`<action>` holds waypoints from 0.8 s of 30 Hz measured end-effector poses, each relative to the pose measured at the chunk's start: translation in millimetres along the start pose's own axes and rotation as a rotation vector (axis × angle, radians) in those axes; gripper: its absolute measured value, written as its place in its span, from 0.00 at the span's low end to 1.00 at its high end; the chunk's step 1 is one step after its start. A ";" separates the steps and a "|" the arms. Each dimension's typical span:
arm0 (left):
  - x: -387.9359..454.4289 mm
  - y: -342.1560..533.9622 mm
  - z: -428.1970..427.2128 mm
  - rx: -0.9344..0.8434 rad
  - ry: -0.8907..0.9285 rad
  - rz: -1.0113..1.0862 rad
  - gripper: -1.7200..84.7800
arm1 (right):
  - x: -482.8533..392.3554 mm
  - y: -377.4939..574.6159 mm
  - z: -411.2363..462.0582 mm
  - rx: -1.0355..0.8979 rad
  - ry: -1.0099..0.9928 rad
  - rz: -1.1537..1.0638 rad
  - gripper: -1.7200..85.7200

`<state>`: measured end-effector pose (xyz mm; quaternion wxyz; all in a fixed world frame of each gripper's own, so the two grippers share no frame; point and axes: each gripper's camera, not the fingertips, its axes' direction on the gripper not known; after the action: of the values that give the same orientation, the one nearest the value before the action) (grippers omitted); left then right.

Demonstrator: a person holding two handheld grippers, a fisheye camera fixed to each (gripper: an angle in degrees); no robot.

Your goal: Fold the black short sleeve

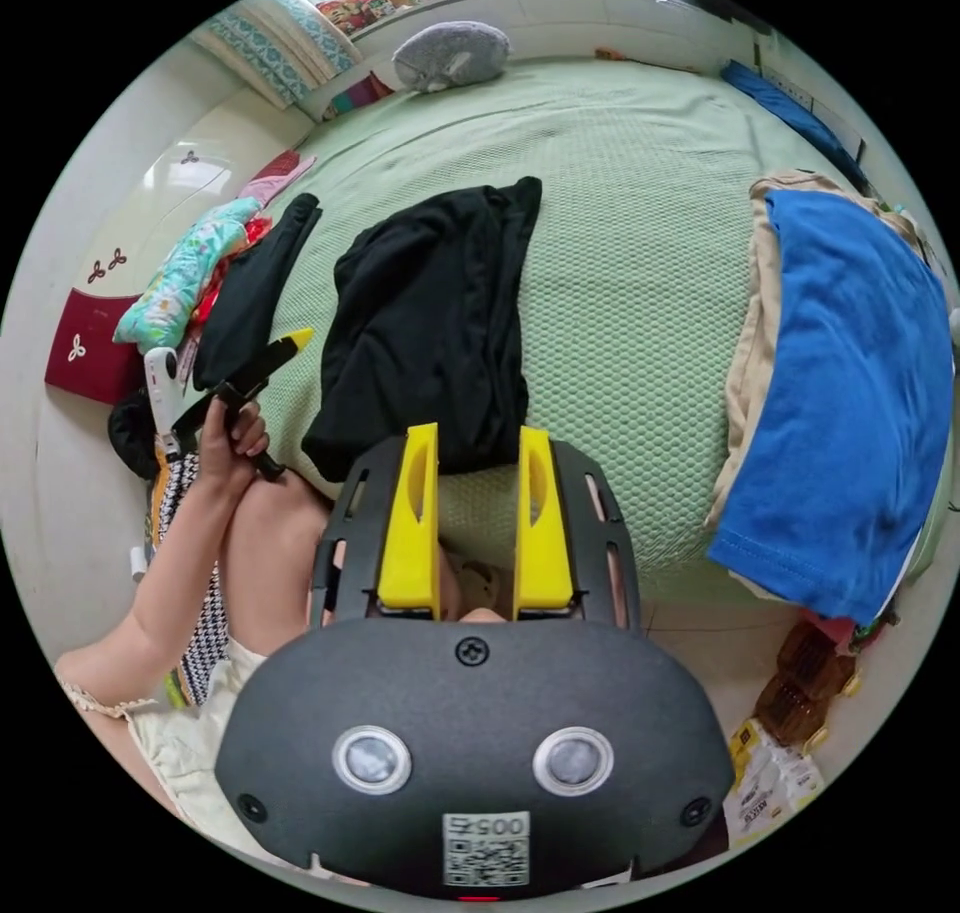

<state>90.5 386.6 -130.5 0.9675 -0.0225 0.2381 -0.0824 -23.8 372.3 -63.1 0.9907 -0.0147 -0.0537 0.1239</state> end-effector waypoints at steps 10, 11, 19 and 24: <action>57.7 -7.0 -61.3 -0.076 -0.119 0.254 0.01 | 1.6 11.6 5.3 0.057 0.032 0.059 0.06; 57.7 -7.1 -70.1 -0.065 -0.094 0.247 0.01 | 1.7 12.5 5.7 0.059 0.034 0.068 0.05; 41.8 58.1 -172.5 -0.080 -0.097 0.209 0.01 | -57.2 17.6 -6.7 0.256 -0.108 0.065 0.02; 18.6 110.5 -214.6 -0.101 -0.183 0.095 0.01 | -156.3 9.3 9.0 0.260 -0.257 -0.152 0.02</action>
<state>23.5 491.3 -338.1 0.9856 -0.0672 0.1535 -0.0218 -177.6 342.9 -70.6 0.9758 0.1335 -0.1644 0.0553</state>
